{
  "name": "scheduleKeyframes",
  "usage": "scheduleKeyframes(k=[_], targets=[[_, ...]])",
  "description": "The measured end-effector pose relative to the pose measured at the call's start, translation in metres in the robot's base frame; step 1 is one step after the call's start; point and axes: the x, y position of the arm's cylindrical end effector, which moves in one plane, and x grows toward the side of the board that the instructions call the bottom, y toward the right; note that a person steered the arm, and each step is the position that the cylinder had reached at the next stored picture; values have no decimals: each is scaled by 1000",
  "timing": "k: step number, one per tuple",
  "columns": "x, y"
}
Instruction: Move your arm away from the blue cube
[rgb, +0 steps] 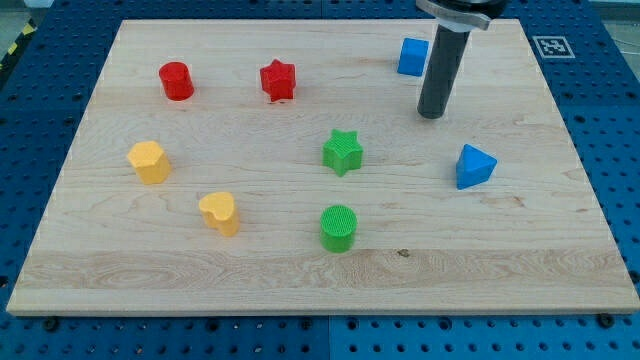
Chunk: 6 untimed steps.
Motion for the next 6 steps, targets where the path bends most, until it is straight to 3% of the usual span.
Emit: scheduleKeyframes(k=[6], targets=[[-45, -27]])
